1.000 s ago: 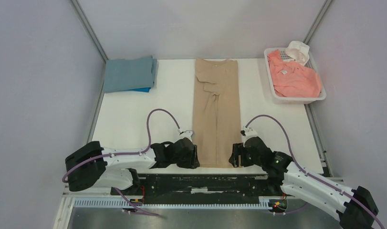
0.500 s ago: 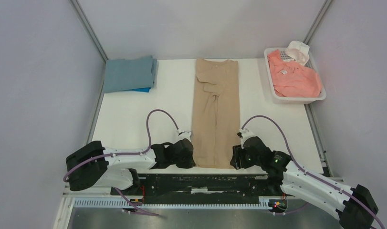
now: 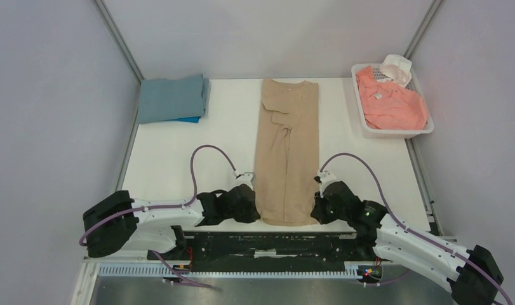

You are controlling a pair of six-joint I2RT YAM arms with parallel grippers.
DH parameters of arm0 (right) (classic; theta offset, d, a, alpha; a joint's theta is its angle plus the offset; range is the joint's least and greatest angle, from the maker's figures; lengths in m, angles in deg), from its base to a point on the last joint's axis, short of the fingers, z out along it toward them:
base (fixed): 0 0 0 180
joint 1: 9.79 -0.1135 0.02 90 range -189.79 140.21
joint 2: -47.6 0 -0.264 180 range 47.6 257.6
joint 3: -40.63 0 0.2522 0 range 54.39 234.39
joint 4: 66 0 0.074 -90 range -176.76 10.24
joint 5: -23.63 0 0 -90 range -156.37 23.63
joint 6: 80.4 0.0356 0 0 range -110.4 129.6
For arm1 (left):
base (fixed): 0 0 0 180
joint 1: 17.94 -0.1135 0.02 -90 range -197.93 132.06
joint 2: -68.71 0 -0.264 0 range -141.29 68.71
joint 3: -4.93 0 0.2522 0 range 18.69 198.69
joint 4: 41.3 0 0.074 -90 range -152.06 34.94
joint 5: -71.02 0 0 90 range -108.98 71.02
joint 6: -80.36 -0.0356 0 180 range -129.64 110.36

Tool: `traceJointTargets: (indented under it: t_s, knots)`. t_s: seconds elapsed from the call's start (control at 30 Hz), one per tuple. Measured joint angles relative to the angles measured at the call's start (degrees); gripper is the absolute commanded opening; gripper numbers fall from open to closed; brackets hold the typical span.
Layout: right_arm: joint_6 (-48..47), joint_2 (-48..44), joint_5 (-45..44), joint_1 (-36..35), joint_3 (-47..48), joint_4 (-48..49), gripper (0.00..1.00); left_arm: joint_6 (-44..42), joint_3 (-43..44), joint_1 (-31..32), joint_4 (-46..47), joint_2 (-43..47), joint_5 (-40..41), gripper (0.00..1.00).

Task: Fold and stack the t-shirts
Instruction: Grab the bottom of the folded rectangular tshirt with both arms, then fold the folded rectangular tshirt in 1/3 of the way

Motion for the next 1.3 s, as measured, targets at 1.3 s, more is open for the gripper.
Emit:
traceJointTargets:
  t_s: [1.3]
  knots:
    - [-12.13, 39.15, -15.91, 22.14, 28.02, 31.58, 0.0, -21.66, 59.34, -31.76, -11.45, -40.83, -5.53, 0.02]
